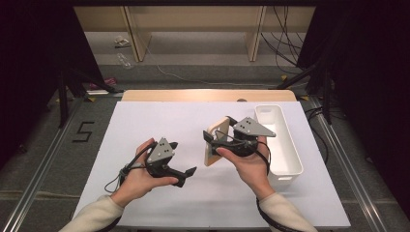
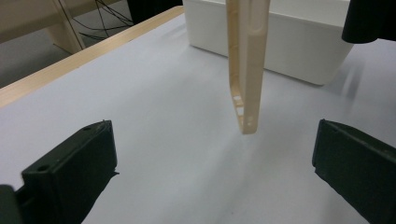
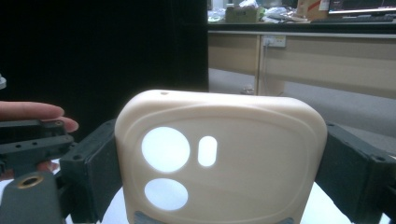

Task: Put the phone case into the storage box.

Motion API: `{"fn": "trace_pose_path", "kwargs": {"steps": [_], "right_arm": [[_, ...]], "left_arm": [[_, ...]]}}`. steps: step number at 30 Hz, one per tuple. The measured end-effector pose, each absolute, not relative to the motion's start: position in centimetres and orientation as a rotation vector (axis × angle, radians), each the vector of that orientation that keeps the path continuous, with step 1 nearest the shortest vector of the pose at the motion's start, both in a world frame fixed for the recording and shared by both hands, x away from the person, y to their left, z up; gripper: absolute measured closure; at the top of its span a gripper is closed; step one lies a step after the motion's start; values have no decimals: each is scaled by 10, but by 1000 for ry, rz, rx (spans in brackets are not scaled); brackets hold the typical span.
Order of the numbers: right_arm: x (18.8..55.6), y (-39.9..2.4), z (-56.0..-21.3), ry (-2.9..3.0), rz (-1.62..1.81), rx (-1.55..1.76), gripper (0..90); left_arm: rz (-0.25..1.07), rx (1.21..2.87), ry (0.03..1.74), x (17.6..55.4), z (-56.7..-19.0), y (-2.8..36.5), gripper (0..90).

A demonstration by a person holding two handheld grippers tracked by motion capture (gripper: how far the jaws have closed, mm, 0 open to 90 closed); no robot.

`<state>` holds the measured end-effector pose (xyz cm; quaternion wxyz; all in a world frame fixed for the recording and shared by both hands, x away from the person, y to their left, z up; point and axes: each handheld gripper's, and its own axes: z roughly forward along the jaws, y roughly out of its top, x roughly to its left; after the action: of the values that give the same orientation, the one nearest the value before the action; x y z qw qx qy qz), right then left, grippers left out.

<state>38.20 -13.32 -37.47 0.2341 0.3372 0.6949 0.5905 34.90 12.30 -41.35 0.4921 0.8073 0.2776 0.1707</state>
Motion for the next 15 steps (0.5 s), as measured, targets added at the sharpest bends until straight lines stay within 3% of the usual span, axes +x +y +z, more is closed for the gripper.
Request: {"fn": "trace_pose_path", "kwargs": {"steps": [15], "right_arm": [[385,-143,-366,1874,1611,926,117]], "left_arm": [[468,1911,741,341,-420,163,0]]}}
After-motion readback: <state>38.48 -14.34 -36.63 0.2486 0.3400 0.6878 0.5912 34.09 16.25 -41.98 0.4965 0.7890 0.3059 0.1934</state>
